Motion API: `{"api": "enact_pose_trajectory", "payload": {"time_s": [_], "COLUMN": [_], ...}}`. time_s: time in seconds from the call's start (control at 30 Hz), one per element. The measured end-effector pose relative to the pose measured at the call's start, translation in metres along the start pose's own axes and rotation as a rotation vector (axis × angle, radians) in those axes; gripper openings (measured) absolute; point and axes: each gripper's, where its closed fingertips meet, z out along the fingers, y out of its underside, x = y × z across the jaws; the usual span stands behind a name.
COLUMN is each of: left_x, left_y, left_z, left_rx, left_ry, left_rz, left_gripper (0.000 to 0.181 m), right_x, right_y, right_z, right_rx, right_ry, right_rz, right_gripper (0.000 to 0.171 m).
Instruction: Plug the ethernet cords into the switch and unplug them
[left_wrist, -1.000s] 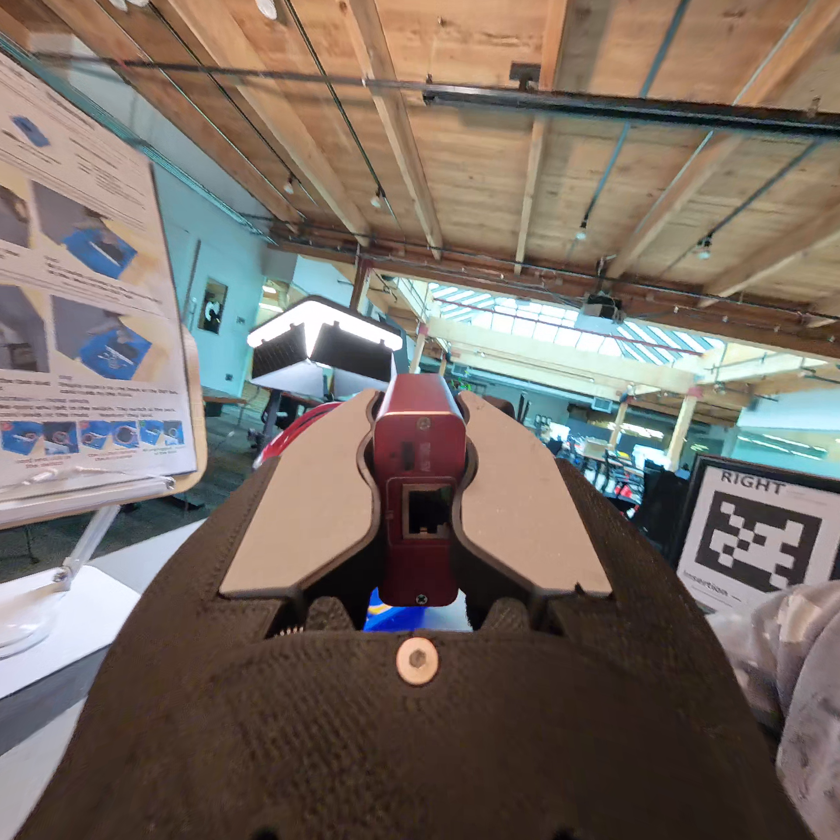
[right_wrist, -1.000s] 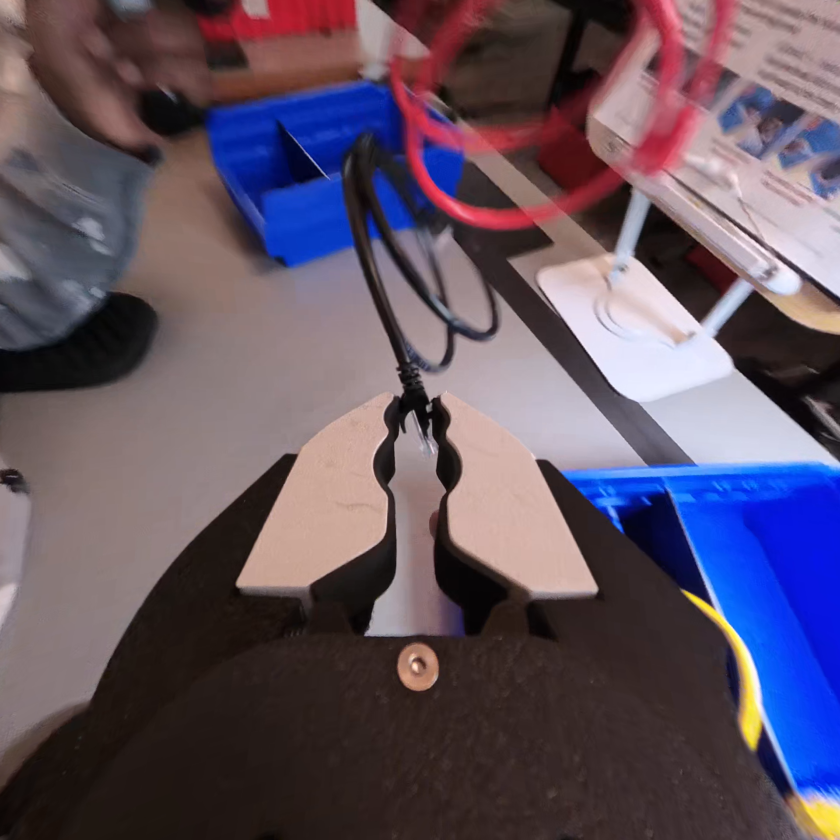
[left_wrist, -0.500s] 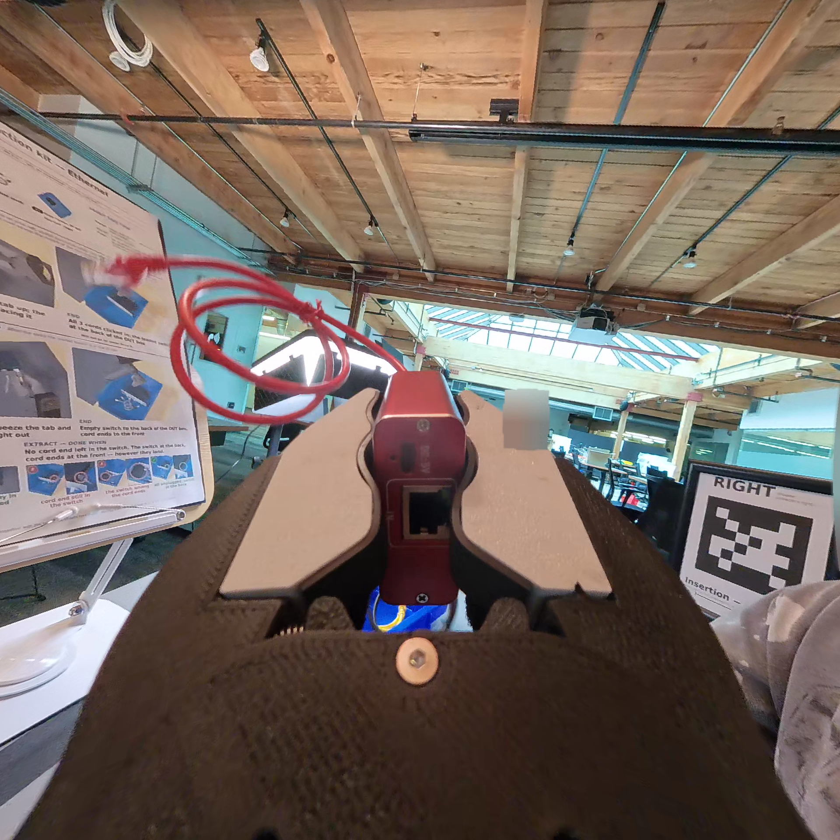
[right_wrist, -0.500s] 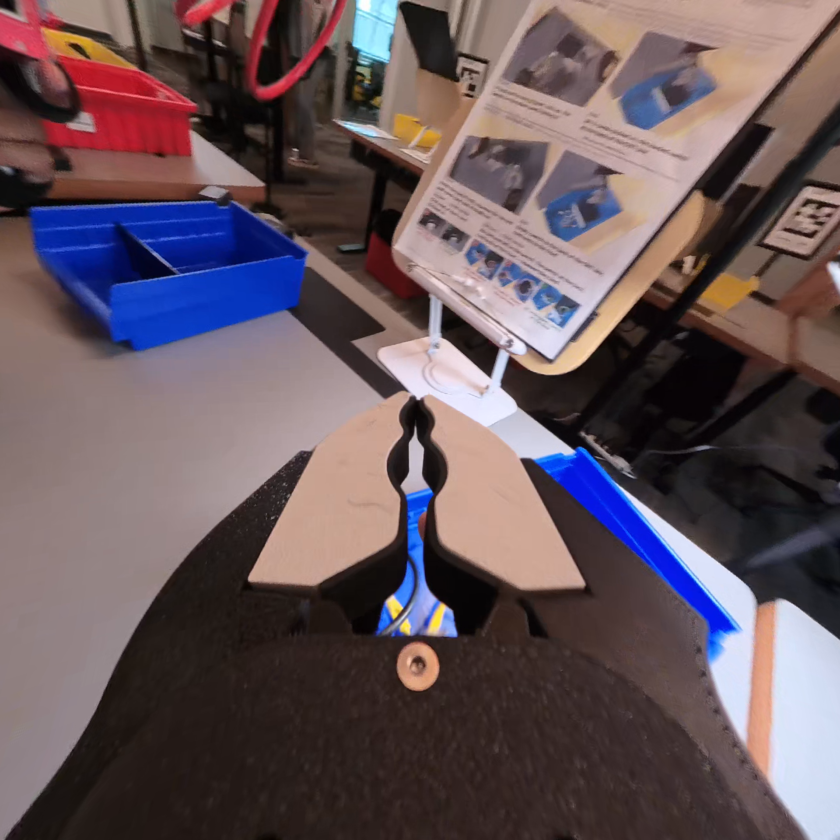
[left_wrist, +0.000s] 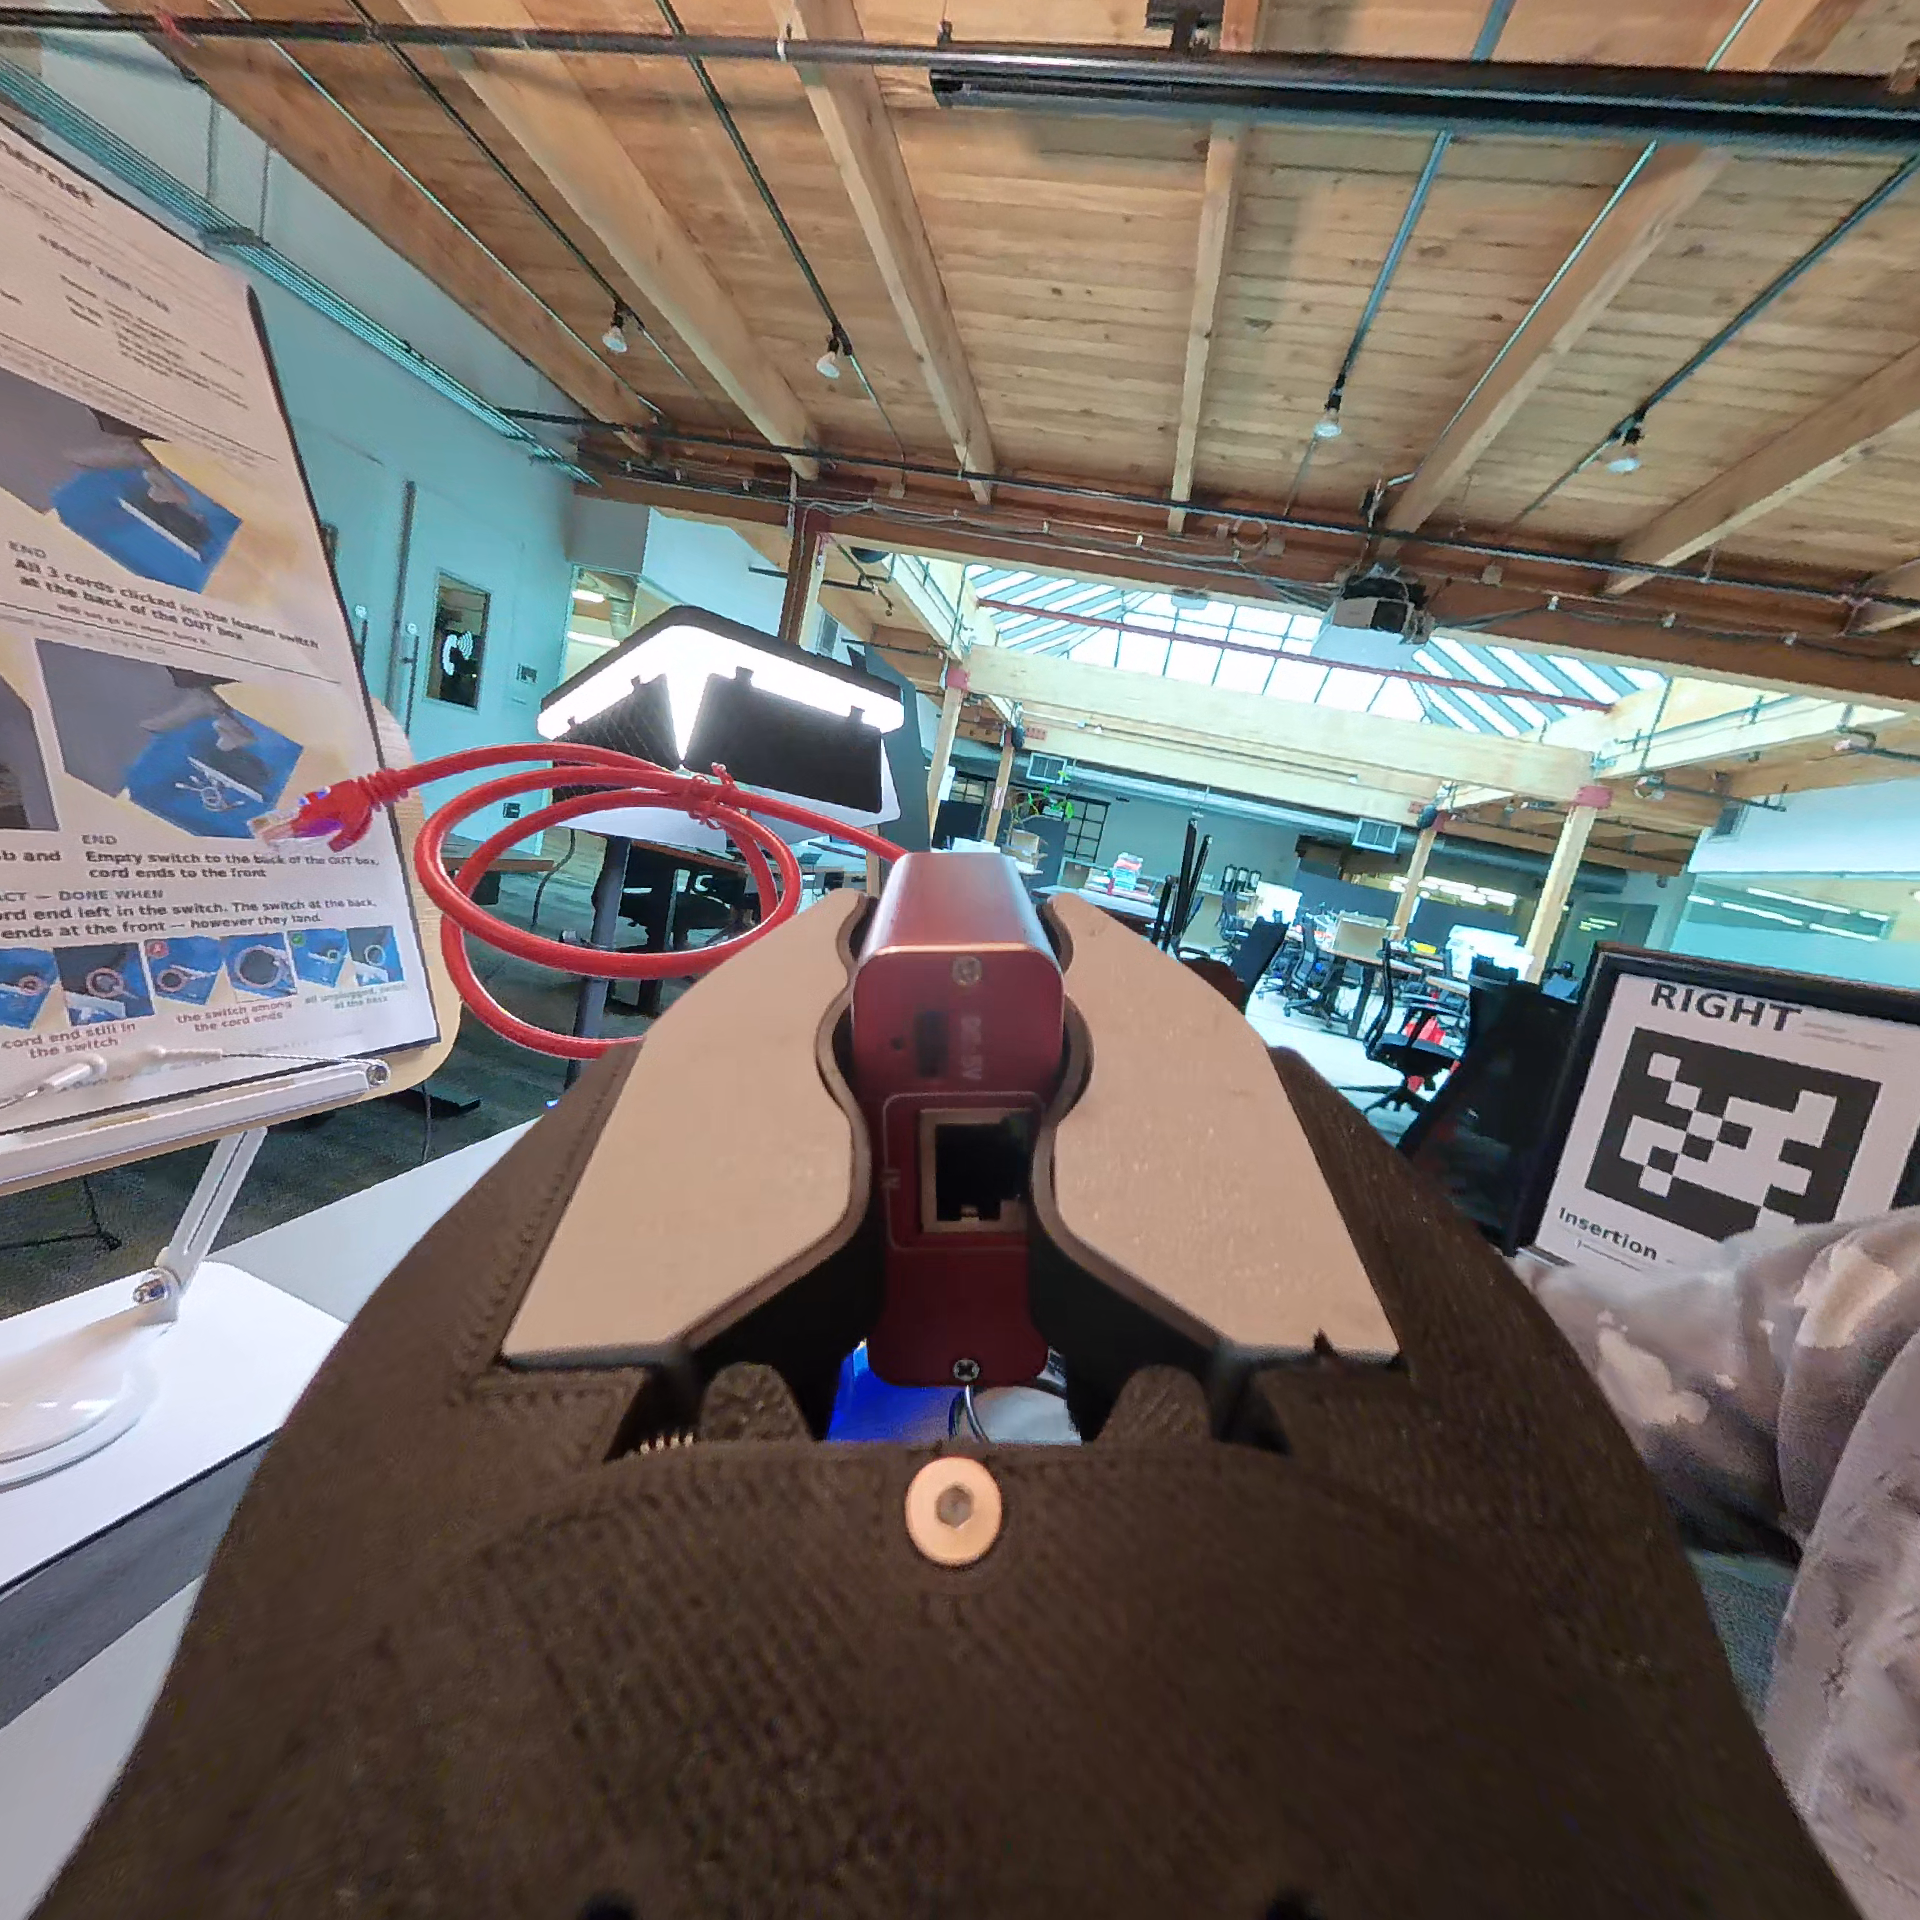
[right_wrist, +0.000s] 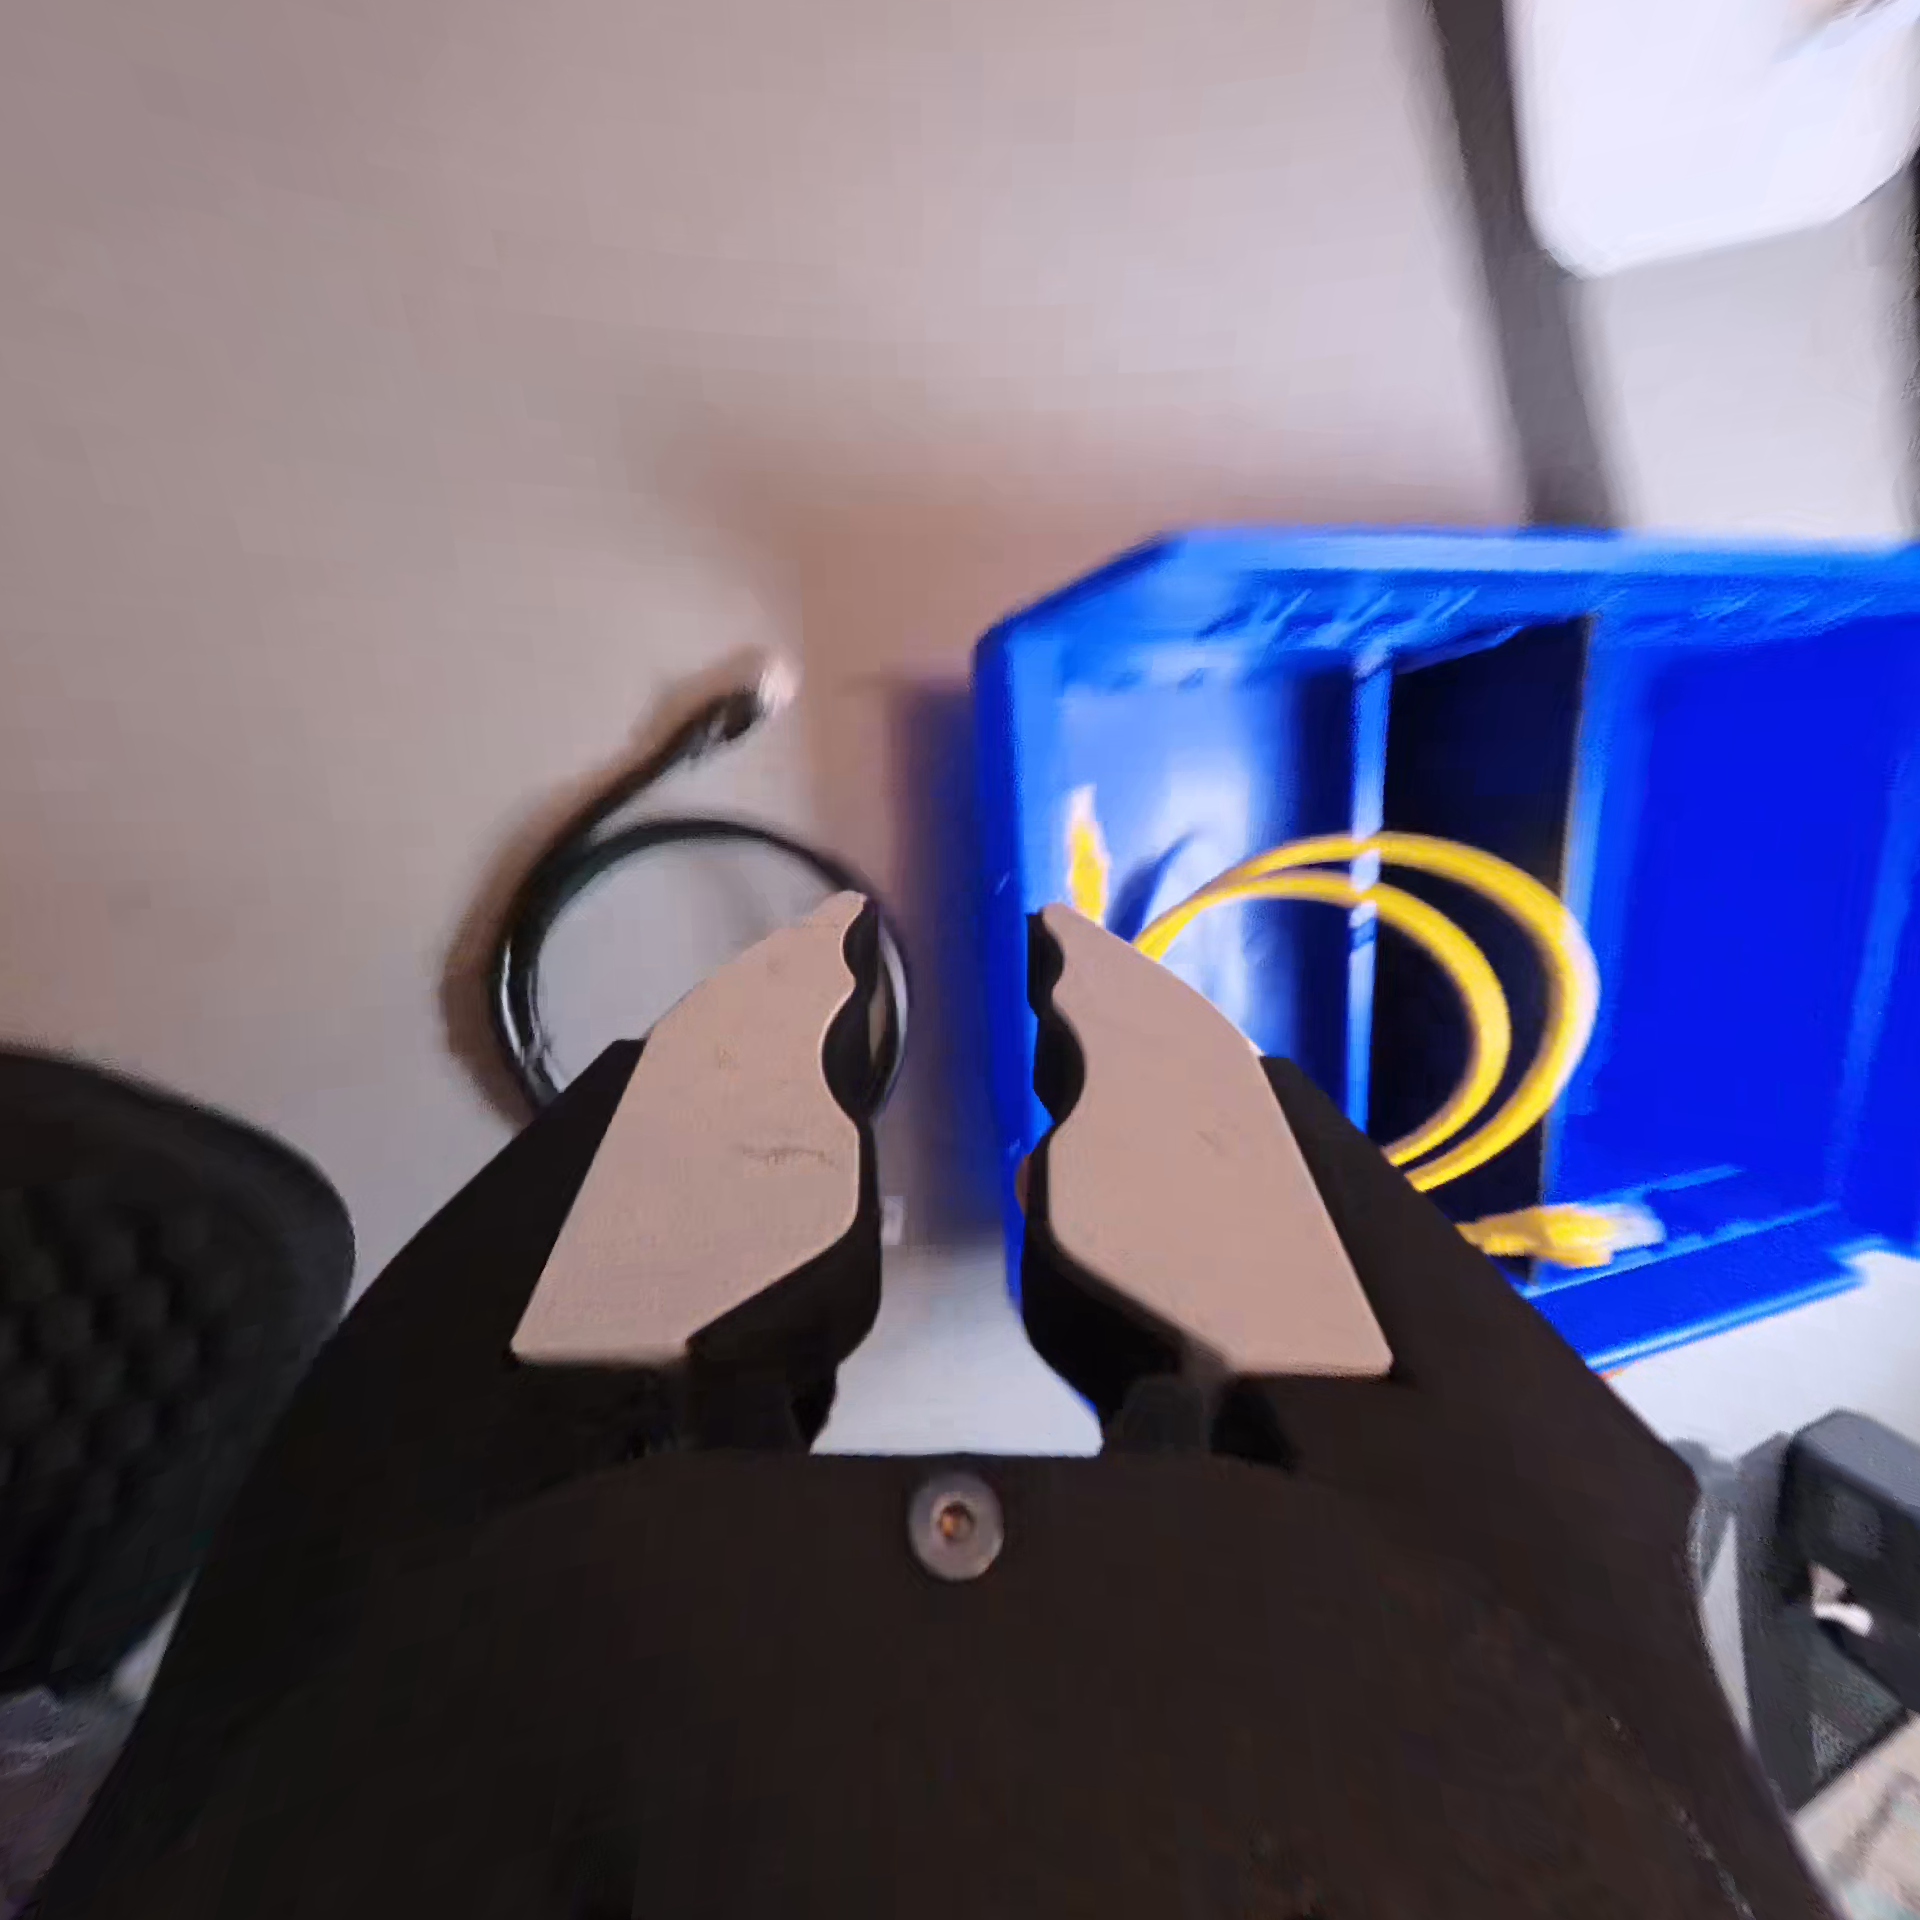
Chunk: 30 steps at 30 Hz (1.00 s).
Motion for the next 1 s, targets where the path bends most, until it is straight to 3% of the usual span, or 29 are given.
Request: {"api": "enact_pose_trajectory", "payload": {"time_s": [0.03,0.17,0.37,0.4,0.53,0.7,0.83,1.0], "left_x": [0.002,0.009,0.017,0.018,0.020,0.019,0.020,0.028], "left_y": [0.000,-0.001,0.000,0.000,0.000,-0.004,-0.002,-0.003], "left_z": [0.001,0.002,0.004,0.005,0.004,0.002,0.003,0.005], "left_rx": [-0.005,-0.014,-0.030,-0.033,-0.038,-0.034,-0.034,-0.040], "left_ry": [0.005,0.018,0.032,0.033,0.035,0.031,0.036,0.051], "left_rz": [0.002,0.023,0.043,0.044,0.052,0.059,0.050,0.066], "left_gripper": [0.030,0.030,0.030,0.030,0.030,0.030,0.030,0.030], "right_x": [-0.008,-0.030,-0.037,-0.034,-0.040,-0.033,0.031,0.142], "right_y": [0.018,0.078,0.102,0.100,0.095,0.042,0.011,0.025], "right_z": [0.011,0.044,0.065,0.066,0.064,0.014,-0.040,-0.076], "right_rx": [-0.079,-0.275,-0.281,-0.255,-0.225,-0.018,0.064,-0.073], "right_ry": [-0.031,-0.111,-0.160,-0.157,-0.211,-0.187,0.088,0.651], "right_rz": [-0.011,0.020,0.173,0.191,0.194,0.111,0.107,0.126], "right_gripper": [0.028,0.030,0.024,0.015,0.005,0.005,0.004,0.005]}}
